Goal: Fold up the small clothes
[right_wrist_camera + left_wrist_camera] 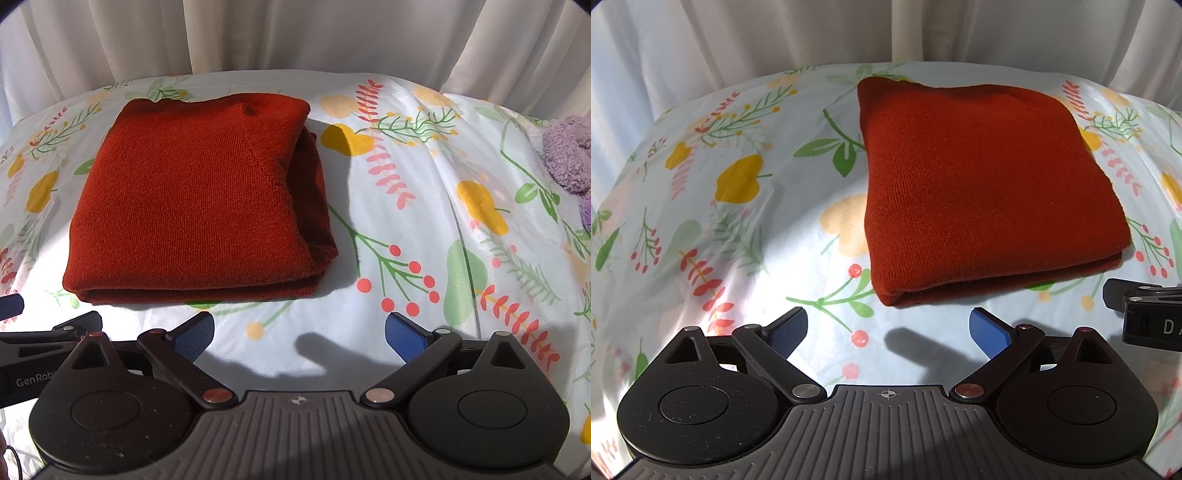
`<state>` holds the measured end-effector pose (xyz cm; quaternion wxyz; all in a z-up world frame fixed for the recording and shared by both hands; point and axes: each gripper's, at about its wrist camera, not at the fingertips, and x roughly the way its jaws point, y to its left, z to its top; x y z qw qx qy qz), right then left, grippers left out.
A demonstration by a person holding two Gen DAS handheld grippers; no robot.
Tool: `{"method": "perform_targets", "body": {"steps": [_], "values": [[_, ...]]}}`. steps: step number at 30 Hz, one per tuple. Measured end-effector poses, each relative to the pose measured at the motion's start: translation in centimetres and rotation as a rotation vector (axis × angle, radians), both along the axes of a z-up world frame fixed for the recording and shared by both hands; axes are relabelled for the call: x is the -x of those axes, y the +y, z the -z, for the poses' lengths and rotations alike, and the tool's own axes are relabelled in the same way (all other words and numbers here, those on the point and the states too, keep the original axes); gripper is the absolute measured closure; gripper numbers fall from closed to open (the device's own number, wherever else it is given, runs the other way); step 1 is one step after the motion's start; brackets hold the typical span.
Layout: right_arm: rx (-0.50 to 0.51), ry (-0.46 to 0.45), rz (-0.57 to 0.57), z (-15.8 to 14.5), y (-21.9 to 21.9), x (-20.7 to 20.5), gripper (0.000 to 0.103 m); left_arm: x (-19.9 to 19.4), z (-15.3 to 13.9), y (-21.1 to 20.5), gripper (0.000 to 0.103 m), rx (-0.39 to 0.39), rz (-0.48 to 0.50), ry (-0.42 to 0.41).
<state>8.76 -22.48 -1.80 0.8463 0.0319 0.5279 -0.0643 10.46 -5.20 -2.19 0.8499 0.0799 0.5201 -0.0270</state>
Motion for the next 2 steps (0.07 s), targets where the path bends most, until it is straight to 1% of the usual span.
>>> {"method": "perform_targets", "body": {"steps": [2], "values": [[0.000,0.001,0.001,0.00,-0.01,0.00,0.004,-0.01,-0.01,-0.05,0.005,0.000,0.002,-0.002]]}}
